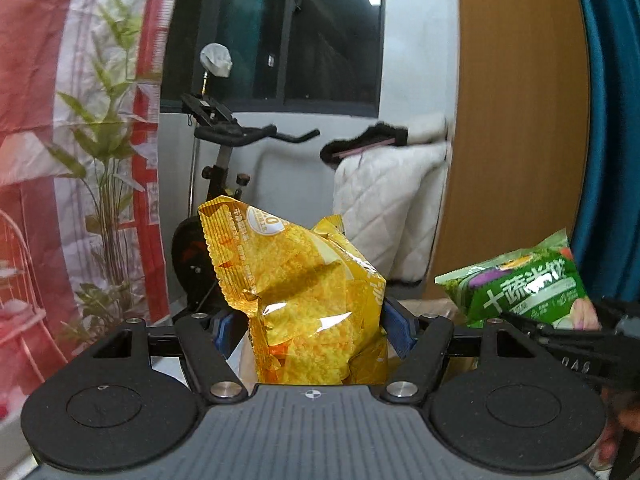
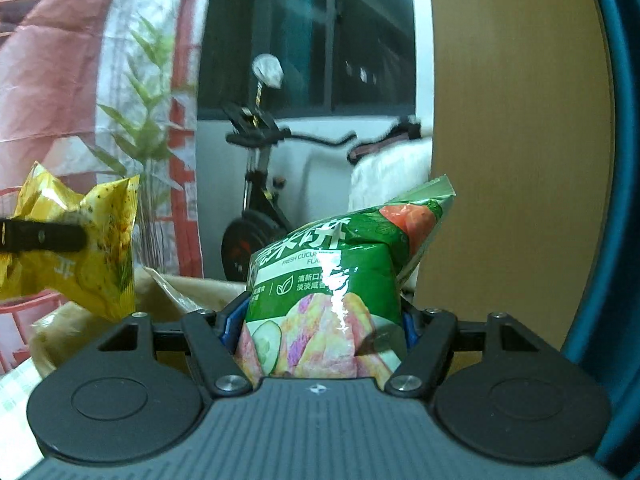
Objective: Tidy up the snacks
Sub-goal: 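Lift both bags over the box and open both tools to release them, then grasp the red packet with the left tool while the right tool grasps the green-wrapped cake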
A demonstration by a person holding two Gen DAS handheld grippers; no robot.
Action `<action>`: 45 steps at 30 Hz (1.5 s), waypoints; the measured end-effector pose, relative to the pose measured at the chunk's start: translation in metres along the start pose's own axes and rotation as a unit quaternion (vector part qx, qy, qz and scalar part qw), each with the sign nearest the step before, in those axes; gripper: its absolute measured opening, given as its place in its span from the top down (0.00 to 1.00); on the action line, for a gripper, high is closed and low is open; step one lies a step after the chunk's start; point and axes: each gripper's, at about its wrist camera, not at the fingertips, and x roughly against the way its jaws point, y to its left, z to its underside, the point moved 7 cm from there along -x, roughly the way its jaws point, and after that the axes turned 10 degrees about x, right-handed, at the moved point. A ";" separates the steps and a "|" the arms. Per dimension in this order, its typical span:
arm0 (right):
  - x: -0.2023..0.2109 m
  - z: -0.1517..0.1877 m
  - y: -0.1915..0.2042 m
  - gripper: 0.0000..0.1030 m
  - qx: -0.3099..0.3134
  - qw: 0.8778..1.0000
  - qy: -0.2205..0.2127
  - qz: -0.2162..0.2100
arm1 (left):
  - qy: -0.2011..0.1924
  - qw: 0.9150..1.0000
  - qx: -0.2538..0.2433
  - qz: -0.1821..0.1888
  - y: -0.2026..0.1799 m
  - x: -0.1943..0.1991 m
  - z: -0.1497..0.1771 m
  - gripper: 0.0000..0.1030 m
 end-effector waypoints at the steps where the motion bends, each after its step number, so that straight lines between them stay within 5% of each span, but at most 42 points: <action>1: -0.003 0.004 -0.002 0.30 -0.008 1.000 0.009 -0.002 | 0.006 1.000 -0.003 -0.002 -0.001 -0.004 0.003 0.27; 9: 0.003 0.027 -0.007 0.16 -0.021 0.998 0.049 -0.018 | 0.045 0.999 0.014 -0.004 0.020 0.000 0.020 0.15; 24: 0.075 0.028 0.018 0.17 -0.033 0.996 0.029 -0.076 | 0.033 0.999 0.036 -0.005 0.036 0.073 0.030 0.15; 37: 0.118 0.078 0.032 0.17 -0.035 0.994 0.035 -0.096 | 0.058 0.998 0.027 -0.029 0.057 0.121 0.091 0.15; 43: 0.123 0.118 0.049 0.30 -0.006 0.993 0.065 -0.093 | 0.093 0.995 0.036 -0.029 0.059 0.118 0.126 0.16; 45: 0.124 0.133 0.055 0.41 -0.006 0.992 0.078 -0.099 | 0.104 0.993 0.044 -0.023 0.060 0.118 0.139 0.16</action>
